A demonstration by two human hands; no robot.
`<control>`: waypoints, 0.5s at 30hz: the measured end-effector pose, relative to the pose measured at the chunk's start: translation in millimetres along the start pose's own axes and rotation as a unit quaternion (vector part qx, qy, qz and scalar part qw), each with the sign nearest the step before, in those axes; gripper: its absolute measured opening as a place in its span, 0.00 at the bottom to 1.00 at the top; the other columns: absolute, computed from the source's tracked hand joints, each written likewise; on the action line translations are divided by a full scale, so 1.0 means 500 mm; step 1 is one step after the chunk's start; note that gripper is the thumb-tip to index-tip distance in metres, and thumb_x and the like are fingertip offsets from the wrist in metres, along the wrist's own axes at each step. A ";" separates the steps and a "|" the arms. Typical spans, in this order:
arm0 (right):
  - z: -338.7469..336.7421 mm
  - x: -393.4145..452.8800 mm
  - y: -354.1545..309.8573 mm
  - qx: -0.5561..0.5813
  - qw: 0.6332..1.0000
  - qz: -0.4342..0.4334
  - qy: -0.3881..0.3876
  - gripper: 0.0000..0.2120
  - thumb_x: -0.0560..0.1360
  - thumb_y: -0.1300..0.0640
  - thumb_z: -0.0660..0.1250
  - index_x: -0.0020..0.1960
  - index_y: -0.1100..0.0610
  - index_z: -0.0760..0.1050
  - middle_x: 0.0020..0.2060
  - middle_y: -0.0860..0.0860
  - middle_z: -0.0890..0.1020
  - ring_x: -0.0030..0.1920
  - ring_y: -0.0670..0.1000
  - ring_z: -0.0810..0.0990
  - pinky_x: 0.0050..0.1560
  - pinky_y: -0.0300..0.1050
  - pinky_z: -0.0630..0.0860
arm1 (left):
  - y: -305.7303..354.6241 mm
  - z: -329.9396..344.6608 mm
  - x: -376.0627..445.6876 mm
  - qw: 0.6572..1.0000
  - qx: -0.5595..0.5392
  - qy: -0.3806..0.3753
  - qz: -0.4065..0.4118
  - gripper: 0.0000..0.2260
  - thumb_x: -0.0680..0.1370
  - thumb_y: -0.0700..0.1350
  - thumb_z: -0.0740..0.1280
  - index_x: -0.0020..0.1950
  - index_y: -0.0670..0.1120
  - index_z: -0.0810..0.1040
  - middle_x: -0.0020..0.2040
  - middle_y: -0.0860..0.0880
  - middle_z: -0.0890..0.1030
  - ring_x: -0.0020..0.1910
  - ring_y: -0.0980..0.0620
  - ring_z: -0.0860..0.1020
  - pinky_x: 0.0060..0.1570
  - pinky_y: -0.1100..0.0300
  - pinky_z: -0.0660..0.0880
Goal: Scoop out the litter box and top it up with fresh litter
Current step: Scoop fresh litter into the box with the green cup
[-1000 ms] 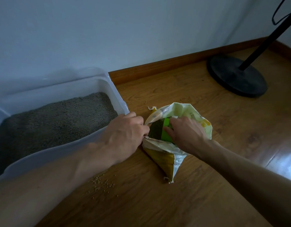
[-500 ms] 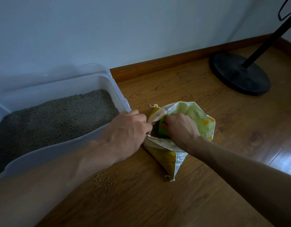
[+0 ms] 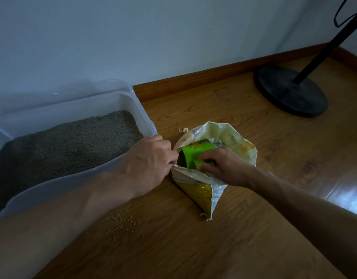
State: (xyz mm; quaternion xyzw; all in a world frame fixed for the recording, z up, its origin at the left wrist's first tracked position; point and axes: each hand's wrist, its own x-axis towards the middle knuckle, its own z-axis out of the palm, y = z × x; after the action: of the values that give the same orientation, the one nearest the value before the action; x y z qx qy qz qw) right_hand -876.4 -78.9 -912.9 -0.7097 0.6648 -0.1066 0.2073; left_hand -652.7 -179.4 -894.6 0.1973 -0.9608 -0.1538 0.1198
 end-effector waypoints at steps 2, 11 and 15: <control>-0.007 -0.015 -0.001 0.056 0.998 0.033 0.020 0.12 0.79 0.51 0.66 0.37 0.50 0.73 0.29 0.45 0.73 0.29 0.44 0.72 0.30 0.35 0.66 | -0.003 -0.002 -0.001 1.000 0.002 0.000 -0.003 0.03 0.78 0.48 0.68 0.49 0.52 0.82 0.46 0.54 0.77 0.48 0.54 0.71 0.48 0.56 0.72; 0.010 -0.036 -0.026 0.027 0.966 0.194 0.171 0.19 0.78 0.51 0.66 0.31 0.56 0.70 0.26 0.50 0.73 0.25 0.45 0.67 0.26 0.35 0.68 | 0.001 0.000 -0.007 1.000 0.014 0.005 0.001 0.04 0.79 0.49 0.68 0.51 0.53 0.82 0.47 0.54 0.78 0.49 0.54 0.72 0.49 0.57 0.70; 0.004 -0.054 -0.026 0.069 0.964 0.177 0.185 0.18 0.79 0.55 0.64 0.31 0.58 0.70 0.25 0.48 0.72 0.24 0.43 0.67 0.25 0.36 0.66 | 0.000 0.001 -0.008 1.000 0.013 0.010 0.003 0.05 0.79 0.50 0.67 0.52 0.53 0.82 0.48 0.55 0.78 0.50 0.55 0.72 0.50 0.57 0.71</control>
State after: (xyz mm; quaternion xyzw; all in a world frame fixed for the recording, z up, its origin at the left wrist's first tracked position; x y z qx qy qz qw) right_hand -866.6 -51.7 -905.5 -0.5323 0.7978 -0.2432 0.1451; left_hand -649.4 -177.6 -895.8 0.1975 -0.9620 -0.1391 0.1272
